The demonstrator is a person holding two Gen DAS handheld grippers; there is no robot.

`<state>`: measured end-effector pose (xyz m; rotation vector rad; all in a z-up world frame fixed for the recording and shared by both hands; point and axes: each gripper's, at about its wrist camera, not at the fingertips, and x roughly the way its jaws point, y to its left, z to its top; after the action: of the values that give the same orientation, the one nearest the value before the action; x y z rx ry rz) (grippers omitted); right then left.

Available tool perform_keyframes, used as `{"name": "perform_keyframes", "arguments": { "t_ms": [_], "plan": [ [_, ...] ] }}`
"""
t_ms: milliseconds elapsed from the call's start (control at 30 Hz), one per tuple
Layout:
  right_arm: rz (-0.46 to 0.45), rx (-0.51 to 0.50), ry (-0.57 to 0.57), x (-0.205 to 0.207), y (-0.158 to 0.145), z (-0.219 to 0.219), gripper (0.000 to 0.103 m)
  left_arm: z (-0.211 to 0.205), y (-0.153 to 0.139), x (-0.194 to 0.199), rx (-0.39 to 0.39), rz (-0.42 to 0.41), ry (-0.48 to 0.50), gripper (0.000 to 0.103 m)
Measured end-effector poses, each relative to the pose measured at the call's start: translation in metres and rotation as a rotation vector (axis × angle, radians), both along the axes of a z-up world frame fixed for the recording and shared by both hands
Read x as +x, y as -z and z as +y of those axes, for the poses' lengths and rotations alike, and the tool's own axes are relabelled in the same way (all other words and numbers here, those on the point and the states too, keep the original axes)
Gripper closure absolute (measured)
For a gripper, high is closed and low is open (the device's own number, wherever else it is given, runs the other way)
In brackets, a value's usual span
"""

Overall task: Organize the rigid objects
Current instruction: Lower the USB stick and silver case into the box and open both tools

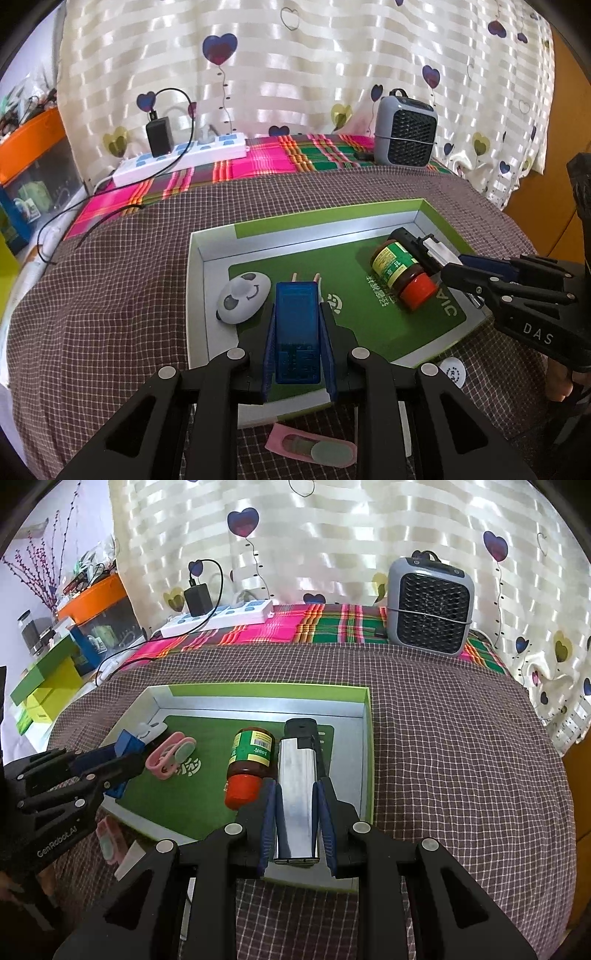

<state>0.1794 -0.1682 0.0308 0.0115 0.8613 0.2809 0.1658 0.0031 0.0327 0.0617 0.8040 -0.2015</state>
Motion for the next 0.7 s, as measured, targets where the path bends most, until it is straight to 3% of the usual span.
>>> {"name": "perform_keyframes", "arguments": {
  "t_ms": [700],
  "plan": [
    [-0.014,-0.016,0.037,0.005,0.002,-0.005,0.079,-0.001,0.015,0.008,0.011,0.038,0.001,0.082]
  ]
}}
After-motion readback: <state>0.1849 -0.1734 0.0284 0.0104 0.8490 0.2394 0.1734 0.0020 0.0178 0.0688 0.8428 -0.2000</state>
